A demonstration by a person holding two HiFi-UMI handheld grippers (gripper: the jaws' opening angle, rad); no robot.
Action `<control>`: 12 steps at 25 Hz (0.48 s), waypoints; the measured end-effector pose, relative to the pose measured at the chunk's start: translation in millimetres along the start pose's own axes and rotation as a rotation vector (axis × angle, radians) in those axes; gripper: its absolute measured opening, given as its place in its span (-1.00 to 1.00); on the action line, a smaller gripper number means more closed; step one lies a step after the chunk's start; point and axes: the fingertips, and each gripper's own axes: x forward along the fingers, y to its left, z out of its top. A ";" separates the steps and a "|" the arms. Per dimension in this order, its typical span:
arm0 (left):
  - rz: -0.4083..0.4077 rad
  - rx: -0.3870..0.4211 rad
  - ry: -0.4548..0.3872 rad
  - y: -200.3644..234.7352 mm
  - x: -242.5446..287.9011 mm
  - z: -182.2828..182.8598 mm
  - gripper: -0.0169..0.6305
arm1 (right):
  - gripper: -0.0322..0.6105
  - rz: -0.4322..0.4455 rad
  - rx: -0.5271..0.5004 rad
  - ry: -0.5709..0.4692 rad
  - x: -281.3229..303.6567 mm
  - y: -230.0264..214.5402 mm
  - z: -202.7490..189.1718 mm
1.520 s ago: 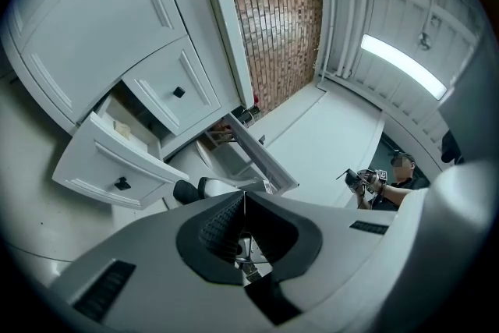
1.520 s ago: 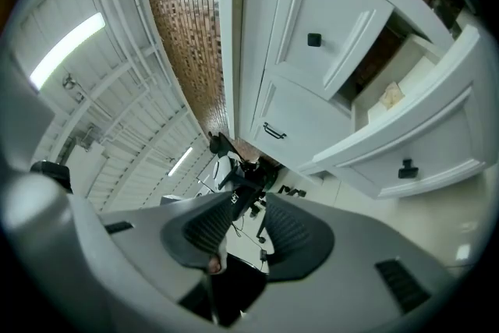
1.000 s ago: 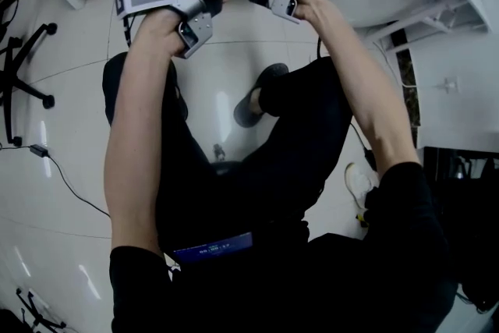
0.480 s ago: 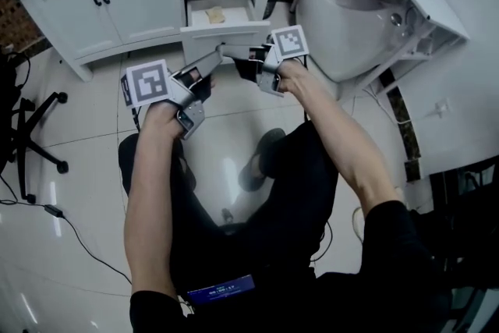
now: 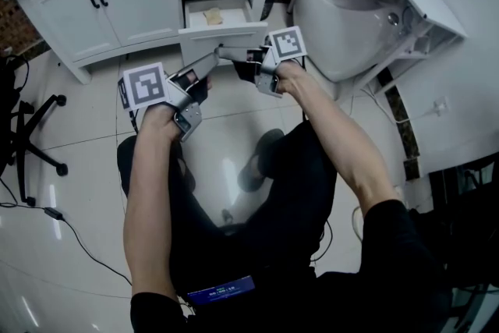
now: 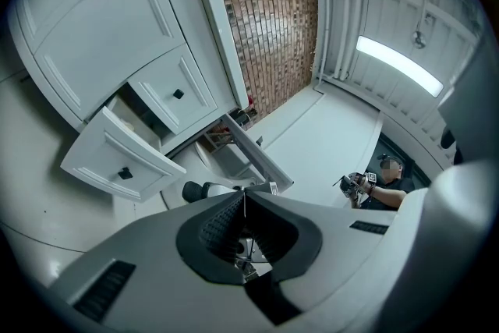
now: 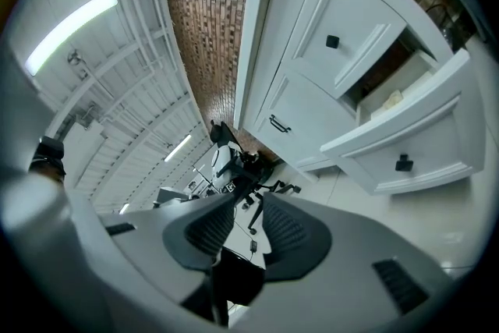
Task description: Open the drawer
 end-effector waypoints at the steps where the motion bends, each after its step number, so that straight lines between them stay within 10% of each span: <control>1: 0.004 -0.002 0.000 0.8 -0.7 0.0 -0.98 | -0.48 0.002 -0.002 0.002 0.8 0.5 -0.4; 12: -0.005 -0.044 -0.011 2.1 5.6 -2.9 -0.98 | -0.48 -0.003 -0.005 0.017 -1.8 -2.7 -1.6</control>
